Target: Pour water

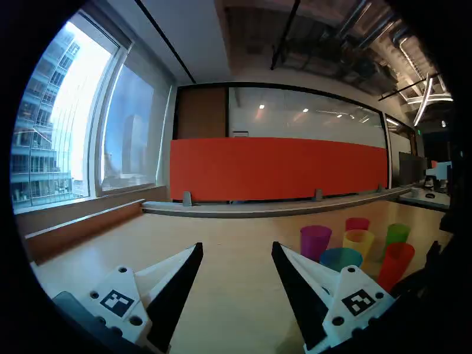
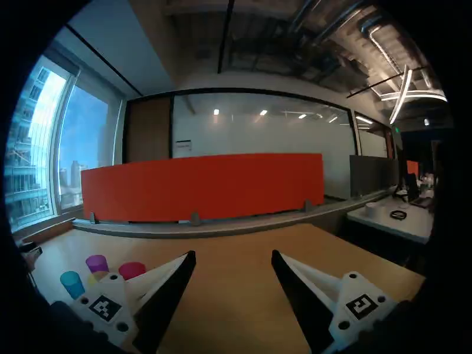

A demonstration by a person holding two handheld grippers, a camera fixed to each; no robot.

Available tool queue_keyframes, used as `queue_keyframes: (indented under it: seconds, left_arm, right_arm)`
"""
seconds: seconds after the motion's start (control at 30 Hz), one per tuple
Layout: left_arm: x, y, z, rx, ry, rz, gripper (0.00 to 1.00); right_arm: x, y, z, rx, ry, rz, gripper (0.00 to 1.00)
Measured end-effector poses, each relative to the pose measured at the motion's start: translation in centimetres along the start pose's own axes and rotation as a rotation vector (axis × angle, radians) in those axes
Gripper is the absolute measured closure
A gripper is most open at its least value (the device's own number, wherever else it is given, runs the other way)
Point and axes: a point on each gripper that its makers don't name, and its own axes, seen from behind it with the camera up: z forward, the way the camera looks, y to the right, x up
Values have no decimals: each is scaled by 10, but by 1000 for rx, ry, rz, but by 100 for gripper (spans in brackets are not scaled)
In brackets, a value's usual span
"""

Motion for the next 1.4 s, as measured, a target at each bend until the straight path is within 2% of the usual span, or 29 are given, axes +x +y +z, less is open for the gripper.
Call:
queue_keyframes:
  seconds: [0.5,0.8,1.2,1.4]
  left_arm:
    - [-1,-1,0,0,0,-1,14]
    - [0,-1,0,0,0,0,14]
    - [-1,0,0,0,0,-1,14]
    - [-1,0,0,1,0,0,14]
  right_arm:
    - [0,3,-5,35,41,-4,1]
    - [-3,-8,-5,90,73,-17,1]
    - [-17,-10,-7,104,111,-40,1]
    - [-27,-6,-6,102,108,-19,1]
